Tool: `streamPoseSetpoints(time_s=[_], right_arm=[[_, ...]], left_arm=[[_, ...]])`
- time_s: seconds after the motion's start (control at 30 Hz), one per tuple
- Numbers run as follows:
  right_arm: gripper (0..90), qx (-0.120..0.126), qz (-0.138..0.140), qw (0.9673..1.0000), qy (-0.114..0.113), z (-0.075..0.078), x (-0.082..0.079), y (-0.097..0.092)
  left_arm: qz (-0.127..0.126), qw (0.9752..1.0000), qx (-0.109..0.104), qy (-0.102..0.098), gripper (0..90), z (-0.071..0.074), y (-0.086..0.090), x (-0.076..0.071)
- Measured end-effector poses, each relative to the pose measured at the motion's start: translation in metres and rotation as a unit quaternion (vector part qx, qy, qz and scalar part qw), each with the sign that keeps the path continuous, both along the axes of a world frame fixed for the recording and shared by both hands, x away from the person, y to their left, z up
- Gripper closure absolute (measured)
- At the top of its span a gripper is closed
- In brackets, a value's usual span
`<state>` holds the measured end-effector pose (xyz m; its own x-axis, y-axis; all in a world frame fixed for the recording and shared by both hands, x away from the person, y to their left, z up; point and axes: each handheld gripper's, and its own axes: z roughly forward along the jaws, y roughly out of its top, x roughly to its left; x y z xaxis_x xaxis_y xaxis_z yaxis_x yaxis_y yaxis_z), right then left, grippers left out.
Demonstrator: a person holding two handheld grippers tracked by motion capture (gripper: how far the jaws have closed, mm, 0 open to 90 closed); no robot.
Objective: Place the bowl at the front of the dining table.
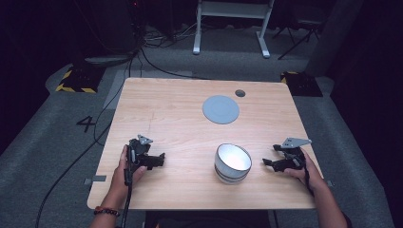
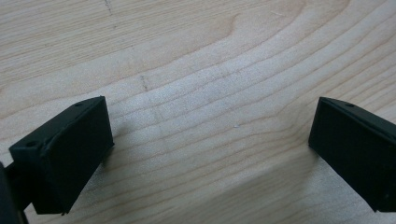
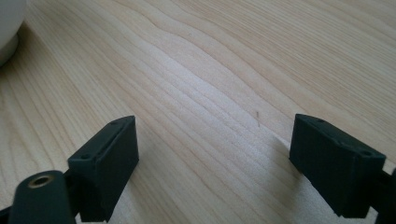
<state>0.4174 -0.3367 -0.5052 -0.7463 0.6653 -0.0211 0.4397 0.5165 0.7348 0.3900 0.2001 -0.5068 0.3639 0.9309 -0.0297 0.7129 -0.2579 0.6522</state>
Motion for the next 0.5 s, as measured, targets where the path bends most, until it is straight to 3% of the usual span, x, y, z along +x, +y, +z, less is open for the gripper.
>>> streamPoseSetpoints(time_s=[0.5], right_arm=[[15.3,-0.002,0.006,1.0,0.002,0.0003,-0.0002,-0.0045]], left_arm=[[0.003,1.0,0.0,0.0,0.0,0.0001,-0.0001,-0.0004]])
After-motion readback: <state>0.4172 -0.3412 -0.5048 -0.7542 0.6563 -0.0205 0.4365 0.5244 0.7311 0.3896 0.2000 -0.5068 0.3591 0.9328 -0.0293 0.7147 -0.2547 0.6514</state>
